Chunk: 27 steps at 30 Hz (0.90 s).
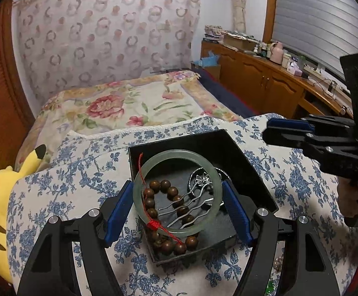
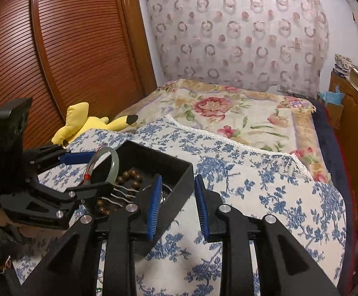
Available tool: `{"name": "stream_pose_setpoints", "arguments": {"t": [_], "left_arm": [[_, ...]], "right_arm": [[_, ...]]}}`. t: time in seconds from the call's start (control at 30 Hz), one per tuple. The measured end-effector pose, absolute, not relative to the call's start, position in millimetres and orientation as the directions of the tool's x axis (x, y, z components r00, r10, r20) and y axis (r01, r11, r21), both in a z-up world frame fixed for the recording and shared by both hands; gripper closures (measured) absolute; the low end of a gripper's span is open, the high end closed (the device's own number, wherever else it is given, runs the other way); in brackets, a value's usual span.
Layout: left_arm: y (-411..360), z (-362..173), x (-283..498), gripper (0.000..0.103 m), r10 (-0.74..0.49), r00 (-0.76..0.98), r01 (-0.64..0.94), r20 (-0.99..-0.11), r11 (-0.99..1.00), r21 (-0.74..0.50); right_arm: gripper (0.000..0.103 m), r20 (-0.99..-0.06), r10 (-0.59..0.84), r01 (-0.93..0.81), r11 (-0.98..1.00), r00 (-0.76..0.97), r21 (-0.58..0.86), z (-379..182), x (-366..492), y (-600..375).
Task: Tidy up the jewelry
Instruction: 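Carry the jade bangle and hairpins into the black box and release both, then withdraw both open tools from the box back toward the pile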
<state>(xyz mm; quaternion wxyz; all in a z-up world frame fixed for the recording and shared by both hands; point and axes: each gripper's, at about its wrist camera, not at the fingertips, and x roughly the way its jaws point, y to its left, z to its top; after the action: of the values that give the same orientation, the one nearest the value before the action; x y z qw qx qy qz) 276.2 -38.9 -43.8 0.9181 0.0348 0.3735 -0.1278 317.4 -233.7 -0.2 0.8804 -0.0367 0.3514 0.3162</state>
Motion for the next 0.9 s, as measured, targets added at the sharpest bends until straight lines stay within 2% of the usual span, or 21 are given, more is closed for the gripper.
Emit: {"name": "stream_pose_setpoints", "arguments": {"t": [0.1,0.33,0.6,0.9], "left_arm": [[-40,-42,274,0.025,-0.206,0.698,0.260,-0.686,0.965,-0.026],[-34,-39,252,0.025,-0.200,0.711,0.251,-0.674,0.968,-0.021],[-19,-47,193,0.025,-0.202,0.714,0.224,-0.670,0.973,-0.055],[-6,-56,129,0.025,-0.198,0.729,0.200,-0.656,0.977,-0.073]], "right_arm": [[0.074,-0.645,0.519,-0.580,0.802,0.561,0.141,-1,310,-235],[0.073,-0.640,0.505,-0.559,0.817,0.579,0.140,1,284,-246],[0.074,-0.635,0.500,-0.547,0.825,0.589,0.142,-6,225,-257],[0.074,-0.683,0.477,-0.551,0.825,0.554,0.129,-38,164,-255]]}}
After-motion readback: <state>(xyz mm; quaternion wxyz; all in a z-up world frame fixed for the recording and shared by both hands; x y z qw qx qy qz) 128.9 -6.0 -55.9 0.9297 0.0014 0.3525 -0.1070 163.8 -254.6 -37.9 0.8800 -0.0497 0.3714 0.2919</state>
